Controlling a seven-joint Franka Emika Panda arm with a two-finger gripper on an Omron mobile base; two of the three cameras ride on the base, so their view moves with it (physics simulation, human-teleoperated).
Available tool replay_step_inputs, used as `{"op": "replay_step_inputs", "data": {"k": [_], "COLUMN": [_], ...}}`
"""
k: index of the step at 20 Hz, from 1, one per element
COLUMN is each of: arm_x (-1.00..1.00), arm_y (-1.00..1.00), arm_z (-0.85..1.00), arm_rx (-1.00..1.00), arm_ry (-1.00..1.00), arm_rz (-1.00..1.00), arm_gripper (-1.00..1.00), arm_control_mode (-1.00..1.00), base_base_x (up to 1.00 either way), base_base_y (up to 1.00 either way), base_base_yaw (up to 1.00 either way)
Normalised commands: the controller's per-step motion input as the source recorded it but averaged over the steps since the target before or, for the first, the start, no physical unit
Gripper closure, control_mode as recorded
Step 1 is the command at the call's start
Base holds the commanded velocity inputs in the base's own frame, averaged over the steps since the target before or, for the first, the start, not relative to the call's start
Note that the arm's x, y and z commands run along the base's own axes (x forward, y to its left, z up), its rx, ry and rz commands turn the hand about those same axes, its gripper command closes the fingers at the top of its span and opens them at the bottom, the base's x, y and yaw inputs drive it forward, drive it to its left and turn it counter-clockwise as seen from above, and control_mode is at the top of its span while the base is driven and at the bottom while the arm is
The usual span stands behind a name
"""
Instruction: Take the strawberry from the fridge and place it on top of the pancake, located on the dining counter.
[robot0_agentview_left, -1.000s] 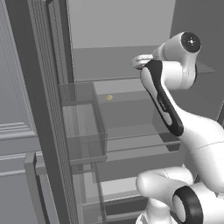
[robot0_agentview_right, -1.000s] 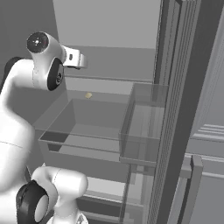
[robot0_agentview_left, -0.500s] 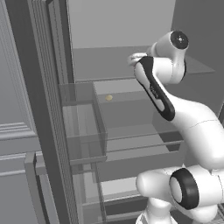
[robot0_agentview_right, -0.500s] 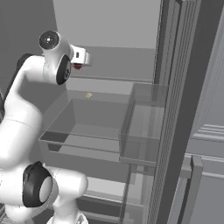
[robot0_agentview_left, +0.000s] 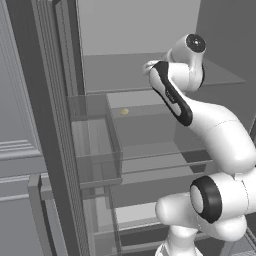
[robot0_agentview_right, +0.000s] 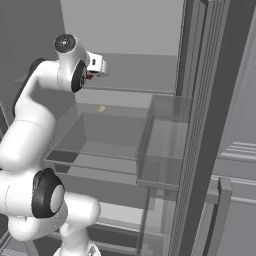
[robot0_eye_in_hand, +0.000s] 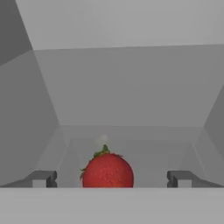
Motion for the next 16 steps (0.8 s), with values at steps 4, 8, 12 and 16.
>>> {"op": "replay_step_inputs", "data": {"k": [4, 8, 12, 16], "arm_x": [0.19, 0.21, 0.22, 0.13], "arm_y": [0.0, 0.0, 0.0, 0.0], "arm_z": [-0.2, -0.18, -0.2, -0.15], "arm_rx": [0.0, 0.0, 0.0, 0.0], "arm_ry": [0.02, 0.0, 0.0, 0.0], "arm_rz": [0.0, 0.0, 0.0, 0.0], "arm_gripper": [-1.0, -1.0, -1.0, -1.0], "arm_control_mode": [-1.0, -1.0, -1.0, -1.0], "base_base_x": [0.0, 0.0, 0.0, 0.0], "base_base_y": [0.0, 0.0, 0.0, 0.0], "base_base_yaw": [0.0, 0.0, 0.0, 0.0]}}
